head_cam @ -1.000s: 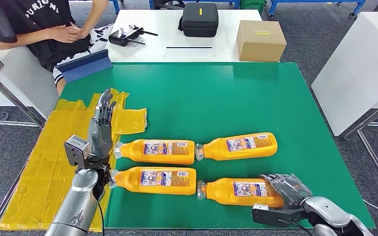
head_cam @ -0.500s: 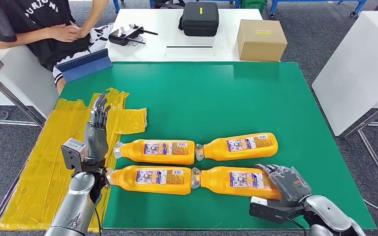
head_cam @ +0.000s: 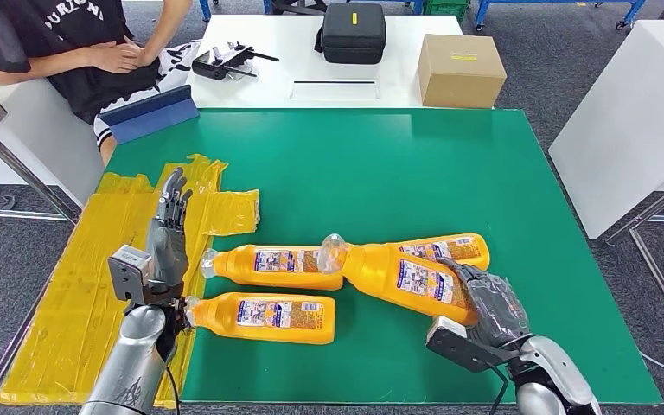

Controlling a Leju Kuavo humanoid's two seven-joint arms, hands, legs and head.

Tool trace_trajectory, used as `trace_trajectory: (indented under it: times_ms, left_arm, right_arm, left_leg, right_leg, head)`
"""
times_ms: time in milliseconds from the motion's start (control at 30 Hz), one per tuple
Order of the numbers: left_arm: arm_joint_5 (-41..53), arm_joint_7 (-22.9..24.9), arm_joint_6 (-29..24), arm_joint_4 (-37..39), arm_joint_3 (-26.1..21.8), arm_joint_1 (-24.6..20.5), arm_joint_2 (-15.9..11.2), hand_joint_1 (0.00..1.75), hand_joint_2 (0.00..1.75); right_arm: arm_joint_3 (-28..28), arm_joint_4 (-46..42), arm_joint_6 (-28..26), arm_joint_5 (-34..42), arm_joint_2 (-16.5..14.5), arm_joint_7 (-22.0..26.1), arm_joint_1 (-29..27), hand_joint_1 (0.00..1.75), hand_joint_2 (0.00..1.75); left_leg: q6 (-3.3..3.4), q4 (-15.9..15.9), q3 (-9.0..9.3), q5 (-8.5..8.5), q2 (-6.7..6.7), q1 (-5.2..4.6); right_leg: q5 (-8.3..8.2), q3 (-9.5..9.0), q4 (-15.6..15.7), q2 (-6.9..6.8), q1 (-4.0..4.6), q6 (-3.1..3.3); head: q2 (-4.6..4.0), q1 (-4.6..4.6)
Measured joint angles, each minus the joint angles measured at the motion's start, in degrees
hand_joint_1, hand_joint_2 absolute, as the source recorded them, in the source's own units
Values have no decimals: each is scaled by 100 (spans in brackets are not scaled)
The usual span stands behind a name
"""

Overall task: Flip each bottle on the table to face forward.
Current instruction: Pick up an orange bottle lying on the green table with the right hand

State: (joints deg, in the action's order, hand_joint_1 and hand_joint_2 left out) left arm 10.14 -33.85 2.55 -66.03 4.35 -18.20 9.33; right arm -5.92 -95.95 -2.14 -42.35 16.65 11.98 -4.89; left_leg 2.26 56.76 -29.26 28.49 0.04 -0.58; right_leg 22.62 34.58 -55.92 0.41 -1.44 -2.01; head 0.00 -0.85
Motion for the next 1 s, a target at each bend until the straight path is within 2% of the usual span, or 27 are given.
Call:
trace_trajectory:
  times_ms: [200, 400, 567, 733, 867, 1000]
  left_arm:
    - [21, 42, -8, 0, -2, 0, 2, 0, 0]
    - [144, 122, 10, 2, 2, -9, 88, 0, 0]
    - [310, 173, -64, 9, 132, -124, 238, 0, 0]
    - [472, 377, -197, 4, 404, -286, 334, 0, 0]
    - [541, 488, -258, -4, 572, -364, 373, 0, 0]
    - [549, 504, -263, -15, 649, -389, 378, 0, 0]
  right_arm:
    - [131, -4, -64, 341, -166, 179, -5, 175, 175]
    - [447, 117, -548, 1152, -748, 636, 97, 175, 175]
    - [328, 839, -1189, 1118, -1390, 953, 630, 175, 175]
    - [-29, 1732, -1696, 1504, -1923, 1258, 1374, 175, 175]
    - [-211, 2250, -1782, 1645, -2154, 1356, 1806, 175, 175]
    - [-293, 2523, -1817, 1703, -2242, 1398, 1980, 175, 175]
  left_leg:
    - [0, 0, -1, 0, 0, 0]
    - [0, -1, -7, 0, 4, 3]
    - [-8, -1, -5, -7, 8, 6]
    - [-22, 0, -2, -18, 6, 11]
    - [-23, 0, -2, -19, 3, 11]
    - [-23, 0, -8, -19, 2, 11]
  right_leg:
    - [0, 2, 2, 0, -1, 0]
    - [0, 5, 1, 5, 0, 0]
    - [-2, 5, -1, 11, 0, 2]
    - [-3, 5, -3, 10, 1, 3]
    - [-3, 5, -4, 7, 1, 3]
    - [-3, 7, -4, 5, 0, 2]
  head:
    - [0, 0]
    - [0, 0]
    - [0, 1]
    - [0, 1]
    - [0, 1]
    - [0, -1]
